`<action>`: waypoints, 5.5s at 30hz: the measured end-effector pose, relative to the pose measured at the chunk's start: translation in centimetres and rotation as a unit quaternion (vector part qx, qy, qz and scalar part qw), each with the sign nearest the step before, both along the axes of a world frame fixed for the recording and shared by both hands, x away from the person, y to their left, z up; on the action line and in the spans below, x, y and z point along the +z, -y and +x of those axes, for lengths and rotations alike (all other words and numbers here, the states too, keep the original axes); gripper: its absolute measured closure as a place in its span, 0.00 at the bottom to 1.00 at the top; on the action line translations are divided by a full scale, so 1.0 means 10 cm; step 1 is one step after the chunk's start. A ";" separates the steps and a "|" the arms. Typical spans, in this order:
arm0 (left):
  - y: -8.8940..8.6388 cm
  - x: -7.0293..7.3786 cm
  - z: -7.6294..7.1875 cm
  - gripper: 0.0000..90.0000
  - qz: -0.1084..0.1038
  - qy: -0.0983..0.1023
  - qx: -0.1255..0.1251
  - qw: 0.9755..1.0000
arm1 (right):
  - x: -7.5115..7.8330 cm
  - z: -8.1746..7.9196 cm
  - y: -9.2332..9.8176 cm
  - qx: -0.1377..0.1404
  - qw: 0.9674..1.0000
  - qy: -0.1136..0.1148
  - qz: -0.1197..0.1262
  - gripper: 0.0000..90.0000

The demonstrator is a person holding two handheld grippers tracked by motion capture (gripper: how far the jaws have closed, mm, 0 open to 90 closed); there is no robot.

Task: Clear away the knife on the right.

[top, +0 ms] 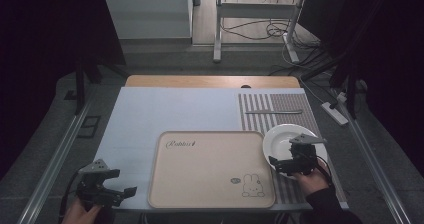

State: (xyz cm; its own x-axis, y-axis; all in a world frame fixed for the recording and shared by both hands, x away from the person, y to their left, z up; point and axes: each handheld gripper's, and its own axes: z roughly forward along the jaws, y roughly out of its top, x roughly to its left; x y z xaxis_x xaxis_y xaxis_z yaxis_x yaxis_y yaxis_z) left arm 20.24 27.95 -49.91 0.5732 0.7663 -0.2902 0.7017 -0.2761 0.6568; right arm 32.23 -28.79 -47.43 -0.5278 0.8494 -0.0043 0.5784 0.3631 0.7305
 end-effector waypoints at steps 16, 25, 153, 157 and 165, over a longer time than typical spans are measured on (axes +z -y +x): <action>0.00 0.00 0.00 0.01 0.000 0.000 -0.001 1.000 | -0.02 0.42 -0.02 -0.017 1.000 -0.010 -0.018 0.00; 0.00 0.00 0.00 0.01 -0.001 0.001 -0.001 1.000 | -0.06 0.67 -0.01 -0.023 0.999 -0.023 -0.020 0.00; 0.03 0.00 0.02 0.01 0.014 0.002 -0.007 1.000 | -0.05 2.24 0.30 -0.047 0.977 -0.162 -0.133 0.11; 0.04 0.00 0.02 0.01 0.014 0.002 -0.007 1.000 | -0.13 2.23 0.34 -0.040 0.971 -0.190 -0.137 0.35; 0.04 0.00 0.02 0.01 0.014 0.003 -0.007 1.000 | -0.11 2.22 0.32 -0.007 0.969 -0.202 -0.144 0.77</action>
